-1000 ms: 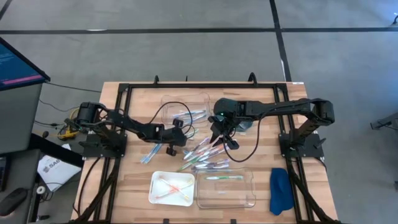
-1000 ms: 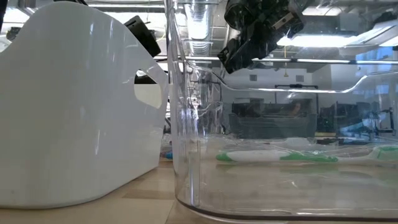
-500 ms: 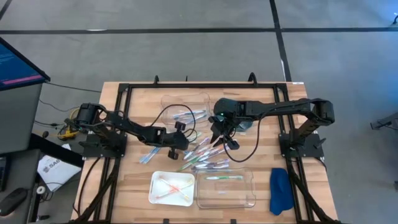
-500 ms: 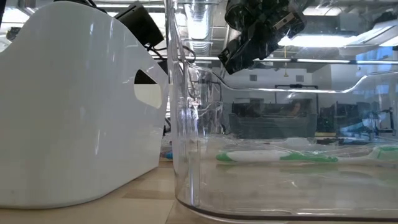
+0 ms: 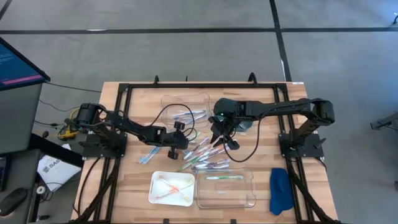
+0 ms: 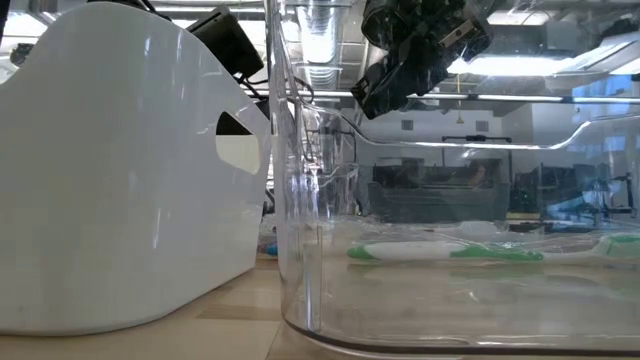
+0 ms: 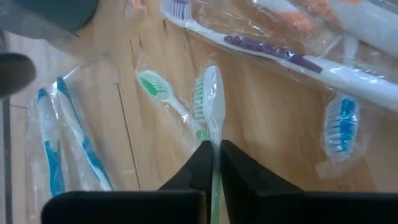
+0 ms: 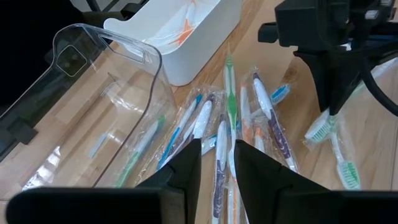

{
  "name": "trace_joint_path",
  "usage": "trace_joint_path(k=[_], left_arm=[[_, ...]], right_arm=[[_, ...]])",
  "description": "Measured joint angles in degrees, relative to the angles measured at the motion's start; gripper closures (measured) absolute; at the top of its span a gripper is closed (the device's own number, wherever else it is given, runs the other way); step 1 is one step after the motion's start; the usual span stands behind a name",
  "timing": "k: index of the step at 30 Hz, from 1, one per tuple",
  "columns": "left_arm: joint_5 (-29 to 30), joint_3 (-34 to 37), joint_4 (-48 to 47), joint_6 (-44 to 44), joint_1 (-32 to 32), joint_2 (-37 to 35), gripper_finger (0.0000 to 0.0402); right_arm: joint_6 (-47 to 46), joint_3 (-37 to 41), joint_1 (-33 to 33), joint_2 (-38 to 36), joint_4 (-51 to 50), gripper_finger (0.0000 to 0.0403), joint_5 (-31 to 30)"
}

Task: Pick & Place Toothbrushes
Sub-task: Put the green toothbrush into the bottom transparent bin

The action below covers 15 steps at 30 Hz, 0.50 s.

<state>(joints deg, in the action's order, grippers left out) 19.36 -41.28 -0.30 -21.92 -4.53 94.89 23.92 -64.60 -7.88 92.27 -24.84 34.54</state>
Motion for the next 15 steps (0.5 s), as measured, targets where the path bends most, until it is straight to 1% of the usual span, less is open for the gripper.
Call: trace_joint_path(k=[6,9,15], left_arm=[[-0.69,0.00,-0.06,-0.04,0.00,0.00,0.0354],[-3.41,0.00,-0.07,-0.07,0.00,0.00,0.0340],[-2.90,0.00,-0.13,-0.08,-0.27,0.00,0.0324]], right_arm=[[-0.02,0.00,0.00,0.00,0.00,0.0313,0.00],[-0.02,0.00,-0.01,0.00,0.00,0.0313,0.00],[-0.02,0.00,0.00,0.00,-0.03,0.0313,0.00]])
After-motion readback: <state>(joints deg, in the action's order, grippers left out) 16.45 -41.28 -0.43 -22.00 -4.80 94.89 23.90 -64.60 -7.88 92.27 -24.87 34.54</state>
